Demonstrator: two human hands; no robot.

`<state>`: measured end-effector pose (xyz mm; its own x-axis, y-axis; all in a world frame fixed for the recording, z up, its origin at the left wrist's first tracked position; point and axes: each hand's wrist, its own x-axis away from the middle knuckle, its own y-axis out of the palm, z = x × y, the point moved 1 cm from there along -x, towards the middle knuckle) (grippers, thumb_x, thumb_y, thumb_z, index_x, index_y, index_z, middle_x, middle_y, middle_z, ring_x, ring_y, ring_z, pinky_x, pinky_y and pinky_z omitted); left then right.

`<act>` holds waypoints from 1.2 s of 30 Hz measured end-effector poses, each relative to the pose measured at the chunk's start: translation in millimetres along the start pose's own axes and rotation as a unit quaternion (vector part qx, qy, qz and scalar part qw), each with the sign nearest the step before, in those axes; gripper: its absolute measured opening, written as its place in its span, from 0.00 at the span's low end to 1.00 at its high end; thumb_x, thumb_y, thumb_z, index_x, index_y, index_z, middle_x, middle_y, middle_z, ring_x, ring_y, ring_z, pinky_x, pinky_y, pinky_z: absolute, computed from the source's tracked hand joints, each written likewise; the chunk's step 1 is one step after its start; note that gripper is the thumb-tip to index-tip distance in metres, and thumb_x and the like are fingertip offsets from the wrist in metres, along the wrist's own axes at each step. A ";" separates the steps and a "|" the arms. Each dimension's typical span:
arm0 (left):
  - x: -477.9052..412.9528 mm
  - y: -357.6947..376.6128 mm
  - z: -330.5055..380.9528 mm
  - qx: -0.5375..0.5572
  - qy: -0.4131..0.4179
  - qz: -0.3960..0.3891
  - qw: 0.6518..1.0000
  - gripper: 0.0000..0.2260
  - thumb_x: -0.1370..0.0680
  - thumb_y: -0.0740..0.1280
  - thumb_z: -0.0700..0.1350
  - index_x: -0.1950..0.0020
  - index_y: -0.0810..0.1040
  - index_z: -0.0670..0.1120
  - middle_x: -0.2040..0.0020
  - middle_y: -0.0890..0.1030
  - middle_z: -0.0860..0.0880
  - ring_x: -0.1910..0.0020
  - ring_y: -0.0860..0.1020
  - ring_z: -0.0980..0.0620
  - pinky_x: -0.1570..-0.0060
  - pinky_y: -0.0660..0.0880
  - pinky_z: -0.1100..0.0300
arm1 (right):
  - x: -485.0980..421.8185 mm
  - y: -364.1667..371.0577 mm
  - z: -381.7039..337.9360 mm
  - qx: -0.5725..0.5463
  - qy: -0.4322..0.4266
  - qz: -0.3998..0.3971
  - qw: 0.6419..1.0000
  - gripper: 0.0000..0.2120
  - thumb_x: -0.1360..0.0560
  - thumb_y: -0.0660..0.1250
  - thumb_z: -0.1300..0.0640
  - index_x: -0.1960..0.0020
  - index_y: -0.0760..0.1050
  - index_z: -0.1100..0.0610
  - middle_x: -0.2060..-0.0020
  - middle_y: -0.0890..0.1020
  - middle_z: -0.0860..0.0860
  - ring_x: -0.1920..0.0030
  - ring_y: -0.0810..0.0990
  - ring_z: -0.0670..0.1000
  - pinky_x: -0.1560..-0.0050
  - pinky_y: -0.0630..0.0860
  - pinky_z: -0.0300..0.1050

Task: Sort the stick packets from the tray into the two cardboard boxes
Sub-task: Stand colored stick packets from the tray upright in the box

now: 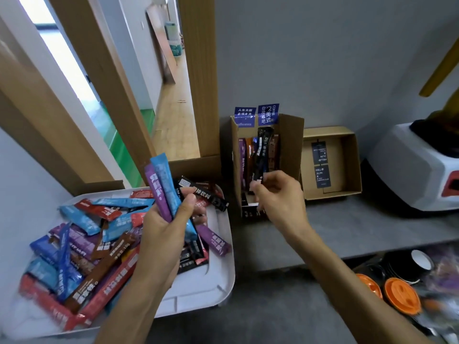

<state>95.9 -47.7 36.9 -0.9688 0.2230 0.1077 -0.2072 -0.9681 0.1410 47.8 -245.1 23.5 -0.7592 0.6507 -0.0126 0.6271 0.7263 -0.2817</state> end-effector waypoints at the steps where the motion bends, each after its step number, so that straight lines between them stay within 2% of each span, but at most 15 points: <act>1: 0.9 -0.6 -0.7 -0.002 -0.004 0.004 1.000 0.09 0.28 0.69 0.52 0.48 0.80 0.56 0.59 0.86 0.54 0.53 0.85 0.52 0.46 0.80 0.45 | -17.4 1.3 1.8 0.026 0.008 0.004 1.000 0.05 0.23 0.71 0.55 0.48 0.79 0.53 0.60 0.85 0.51 0.64 0.84 0.43 0.62 0.80 0.39; 3: 4.1 0.6 -0.3 -0.011 -0.011 0.007 1.000 0.09 0.27 0.69 0.53 0.48 0.80 0.55 0.59 0.86 0.53 0.54 0.85 0.51 0.46 0.80 0.43 | -47.3 10.1 13.2 0.091 0.012 -0.012 0.996 0.07 0.23 0.71 0.54 0.46 0.79 0.54 0.55 0.84 0.49 0.58 0.84 0.45 0.57 0.82 0.41; 5: 5.9 0.8 -0.9 -0.014 -0.015 0.017 1.000 0.06 0.24 0.69 0.50 0.47 0.80 0.54 0.60 0.86 0.53 0.56 0.86 0.52 0.47 0.81 0.44 | -63.8 22.5 26.6 0.140 0.009 -0.042 0.989 0.08 0.23 0.71 0.56 0.45 0.79 0.56 0.53 0.82 0.49 0.57 0.81 0.44 0.59 0.80 0.37; 7: 7.3 0.6 -2.7 -0.016 -0.018 0.027 0.999 0.06 0.22 0.68 0.49 0.46 0.80 0.53 0.61 0.86 0.54 0.57 0.86 0.54 0.48 0.81 0.45 | -69.8 32.7 37.8 0.178 0.005 -0.065 0.982 0.08 0.23 0.71 0.56 0.46 0.79 0.57 0.52 0.83 0.52 0.57 0.82 0.47 0.58 0.82 0.42; 10: 9.0 0.1 -2.6 -0.006 -0.016 0.037 0.999 0.06 0.24 0.69 0.49 0.48 0.80 0.52 0.61 0.86 0.51 0.58 0.86 0.51 0.49 0.81 0.46 | -71.1 37.1 44.1 0.182 -0.012 -0.047 0.982 0.09 0.23 0.71 0.55 0.44 0.78 0.57 0.52 0.82 0.53 0.52 0.83 0.51 0.50 0.83 0.51; 12: 9.3 1.0 -0.1 0.007 -0.011 0.039 0.999 0.08 0.26 0.70 0.51 0.50 0.79 0.51 0.61 0.86 0.48 0.59 0.86 0.50 0.50 0.81 0.48 | -71.2 37.1 44.4 0.172 -0.038 -0.024 0.984 0.09 0.22 0.69 0.55 0.43 0.77 0.56 0.51 0.82 0.53 0.51 0.83 0.51 0.49 0.83 0.53; 15: 8.8 3.3 2.5 0.013 -0.009 0.038 0.999 0.12 0.29 0.70 0.54 0.49 0.79 0.51 0.59 0.87 0.48 0.58 0.86 0.49 0.50 0.80 0.49 | -71.6 39.5 42.3 0.179 -0.051 -0.030 0.982 0.07 0.21 0.68 0.56 0.44 0.77 0.56 0.53 0.82 0.54 0.52 0.83 0.52 0.50 0.83 0.54; 17: 8.1 3.3 0.9 0.006 -0.011 0.039 0.999 0.12 0.29 0.70 0.54 0.48 0.79 0.51 0.57 0.87 0.47 0.56 0.87 0.48 0.49 0.80 0.46 | -72.8 40.4 39.9 0.188 -0.049 -0.036 0.980 0.08 0.21 0.68 0.55 0.44 0.78 0.57 0.53 0.82 0.53 0.53 0.83 0.51 0.50 0.83 0.53; 20: 8.4 3.7 -2.0 -0.014 -0.002 0.047 0.999 0.16 0.31 0.71 0.56 0.50 0.78 0.47 0.55 0.85 0.41 0.55 0.86 0.45 0.50 0.81 0.38 | -67.6 33.3 37.8 0.172 -0.045 -0.028 0.984 0.10 0.22 0.69 0.54 0.43 0.78 0.57 0.54 0.82 0.52 0.55 0.82 0.48 0.51 0.83 0.47; 23: 6.5 5.4 -2.7 -0.037 0.012 0.050 0.998 0.19 0.30 0.71 0.57 0.48 0.77 0.44 0.57 0.84 0.41 0.57 0.85 0.47 0.51 0.81 0.42 | -53.1 19.3 35.3 0.146 -0.039 -0.020 0.988 0.11 0.21 0.69 0.53 0.42 0.79 0.57 0.56 0.83 0.49 0.56 0.82 0.45 0.55 0.81 0.39; 26: 6.0 11.2 -3.6 -0.039 0.012 0.039 0.998 0.20 0.31 0.70 0.61 0.47 0.78 0.49 0.52 0.83 0.40 0.51 0.84 0.48 0.49 0.81 0.40 | -31.6 6.9 16.8 0.124 -0.054 -0.021 0.991 0.07 0.21 0.68 0.53 0.45 0.80 0.54 0.58 0.82 0.46 0.57 0.82 0.42 0.55 0.82 0.39; 28: 5.8 17.2 -3.4 -0.031 0.011 0.035 0.999 0.16 0.31 0.72 0.62 0.51 0.79 0.52 0.52 0.82 0.39 0.51 0.83 0.45 0.48 0.80 0.38 | -7.7 1.6 -0.2 0.080 -0.079 -0.063 0.992 0.05 0.21 0.68 0.52 0.48 0.80 0.51 0.58 0.82 0.46 0.57 0.82 0.43 0.56 0.81 0.40; 31: 6.1 29.4 0.0 0.028 -0.015 -0.004 0.999 0.07 0.29 0.73 0.53 0.53 0.82 0.54 0.51 0.85 0.43 0.49 0.85 0.45 0.47 0.80 0.42 | 32.9 3.7 -10.5 0.067 -0.079 -0.212 0.972 0.06 0.24 0.69 0.47 0.48 0.79 0.46 0.55 0.83 0.45 0.54 0.82 0.43 0.53 0.82 0.43; 33: 5.7 35.0 0.2 0.064 -0.017 -0.010 0.998 0.09 0.31 0.72 0.51 0.51 0.80 0.53 0.51 0.85 0.44 0.49 0.85 0.47 0.49 0.80 0.45 | 44.1 5.7 -7.9 0.031 -0.044 -0.253 0.966 0.09 0.24 0.71 0.50 0.46 0.80 0.50 0.55 0.83 0.48 0.56 0.83 0.45 0.58 0.82 0.44; 36: 6.2 40.4 0.4 0.070 -0.006 0.012 0.997 0.14 0.33 0.72 0.51 0.49 0.77 0.51 0.57 0.81 0.50 0.55 0.83 0.56 0.54 0.79 0.52 | 45.4 6.3 -3.4 -0.038 -0.022 -0.282 0.958 0.05 0.23 0.70 0.58 0.49 0.80 0.59 0.61 0.82 0.48 0.62 0.81 0.42 0.63 0.78 0.36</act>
<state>81.6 -85.4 43.7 -0.9715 0.2023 0.1236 -0.1625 -0.9479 0.2740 17.9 -210.2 24.4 -0.9868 0.1408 0.0802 0.1241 0.9748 -0.1851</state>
